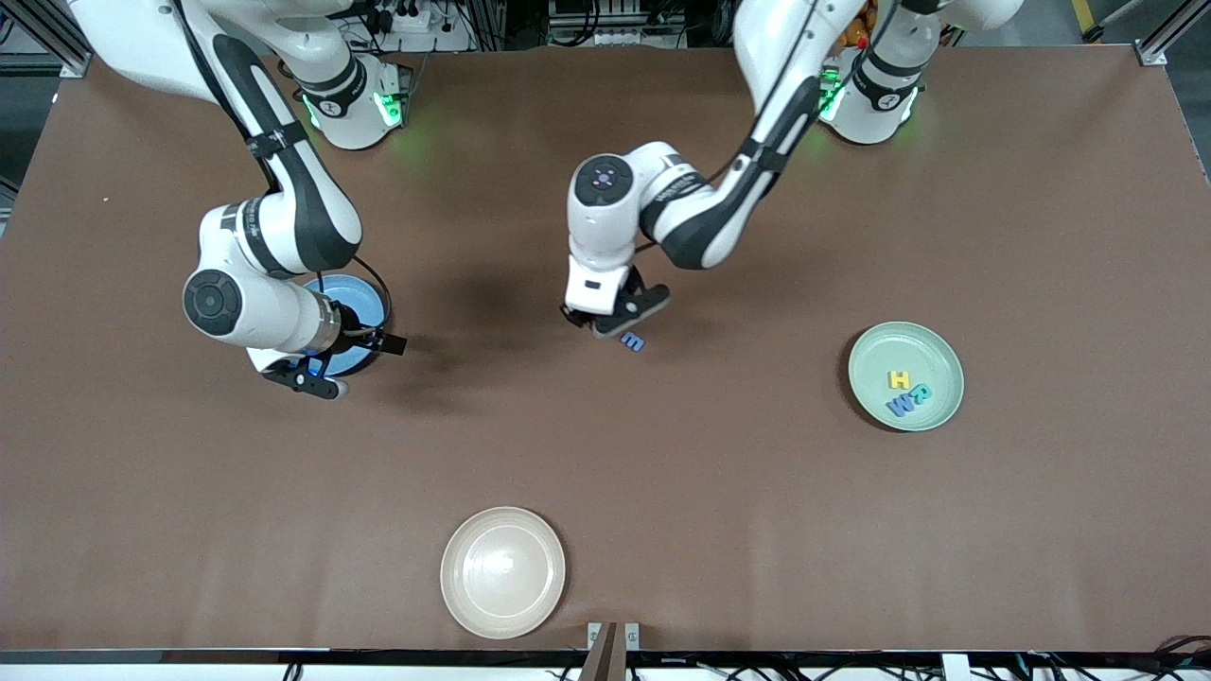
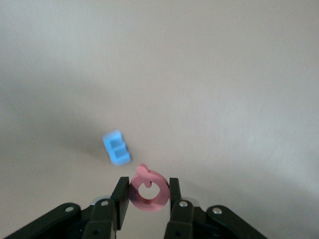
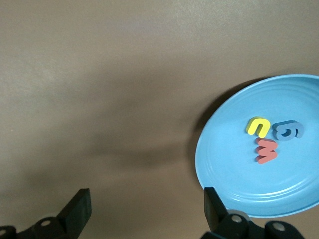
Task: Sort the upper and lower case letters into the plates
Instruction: 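Carry the pink a to the green plate with the left gripper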
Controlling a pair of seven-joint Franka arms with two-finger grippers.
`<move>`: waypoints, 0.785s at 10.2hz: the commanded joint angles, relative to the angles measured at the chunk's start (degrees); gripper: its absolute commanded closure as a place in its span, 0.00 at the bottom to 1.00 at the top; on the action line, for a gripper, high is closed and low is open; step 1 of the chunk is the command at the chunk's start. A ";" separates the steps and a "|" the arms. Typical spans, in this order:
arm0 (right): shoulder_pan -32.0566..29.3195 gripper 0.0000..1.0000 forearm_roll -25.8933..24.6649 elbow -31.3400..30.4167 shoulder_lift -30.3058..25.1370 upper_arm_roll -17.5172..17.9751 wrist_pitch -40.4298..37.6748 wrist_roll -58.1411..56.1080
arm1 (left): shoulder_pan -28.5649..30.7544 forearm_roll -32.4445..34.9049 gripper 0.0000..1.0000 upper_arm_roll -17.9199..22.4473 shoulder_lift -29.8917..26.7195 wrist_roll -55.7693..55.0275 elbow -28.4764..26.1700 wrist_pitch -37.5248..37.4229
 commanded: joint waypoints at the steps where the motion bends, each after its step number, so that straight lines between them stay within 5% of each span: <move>1: 2.49 0.00 0.75 2.40 0.89 0.18 -0.29 4.46 | 6.72 1.32 1.00 -0.67 -5.23 8.76 -1.77 -4.00; 4: 9.50 0.00 0.75 9.50 4.82 0.09 -0.29 17.00 | 17.00 1.32 1.00 -1.11 -10.15 24.73 -4.47 -8.75; 8: 22.78 0.00 -0.39 24.43 16.59 0.01 -0.11 36.34 | 28.26 1.23 1.00 -0.85 -16.66 45.23 -13.88 -8.76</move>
